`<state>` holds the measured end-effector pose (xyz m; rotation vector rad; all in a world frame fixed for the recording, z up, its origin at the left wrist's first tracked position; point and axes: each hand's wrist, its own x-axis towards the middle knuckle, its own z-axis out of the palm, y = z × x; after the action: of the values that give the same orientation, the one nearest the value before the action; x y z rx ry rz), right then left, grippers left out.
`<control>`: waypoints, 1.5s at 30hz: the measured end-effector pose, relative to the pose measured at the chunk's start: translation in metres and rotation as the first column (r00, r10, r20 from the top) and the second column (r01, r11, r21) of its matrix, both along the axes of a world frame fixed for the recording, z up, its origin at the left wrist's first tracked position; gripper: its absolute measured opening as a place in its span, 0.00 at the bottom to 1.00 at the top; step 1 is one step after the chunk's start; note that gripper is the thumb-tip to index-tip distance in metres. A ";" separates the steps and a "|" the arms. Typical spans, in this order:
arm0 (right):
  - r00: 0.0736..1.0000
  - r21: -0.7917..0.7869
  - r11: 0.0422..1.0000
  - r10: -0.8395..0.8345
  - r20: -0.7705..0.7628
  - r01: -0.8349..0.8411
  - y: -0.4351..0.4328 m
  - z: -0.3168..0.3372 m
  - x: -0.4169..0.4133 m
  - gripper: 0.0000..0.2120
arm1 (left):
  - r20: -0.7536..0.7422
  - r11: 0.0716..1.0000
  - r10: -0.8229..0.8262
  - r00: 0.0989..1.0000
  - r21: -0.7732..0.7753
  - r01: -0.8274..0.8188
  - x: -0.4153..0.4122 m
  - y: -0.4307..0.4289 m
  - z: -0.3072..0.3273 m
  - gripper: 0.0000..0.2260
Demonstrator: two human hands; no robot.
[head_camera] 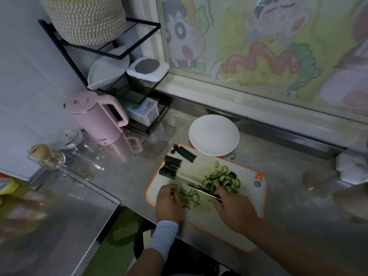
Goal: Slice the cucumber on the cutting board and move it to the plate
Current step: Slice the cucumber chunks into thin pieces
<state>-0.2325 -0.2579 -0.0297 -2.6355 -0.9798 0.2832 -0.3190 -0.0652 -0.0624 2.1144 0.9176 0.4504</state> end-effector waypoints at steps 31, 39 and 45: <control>0.968 -0.143 0.968 0.224 0.112 -0.207 -0.013 0.025 0.023 0.09 | -0.321 0.785 -0.611 0.724 -0.125 0.606 0.076 0.000 0.025 0.07; 0.975 -0.111 0.974 0.205 0.086 -0.195 -0.013 0.034 0.034 0.09 | -0.344 0.764 -0.643 0.684 -0.221 0.606 0.062 0.028 0.025 0.11; 0.973 -0.115 0.970 0.221 0.072 -0.212 -0.004 0.039 0.035 0.09 | -0.401 0.804 -0.588 0.703 -0.187 0.565 0.053 0.040 0.023 0.08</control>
<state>-0.1975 -0.2621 0.0094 -2.6555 -1.3190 0.2832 -0.2657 -0.0251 -0.0398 2.3534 0.4261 -0.3989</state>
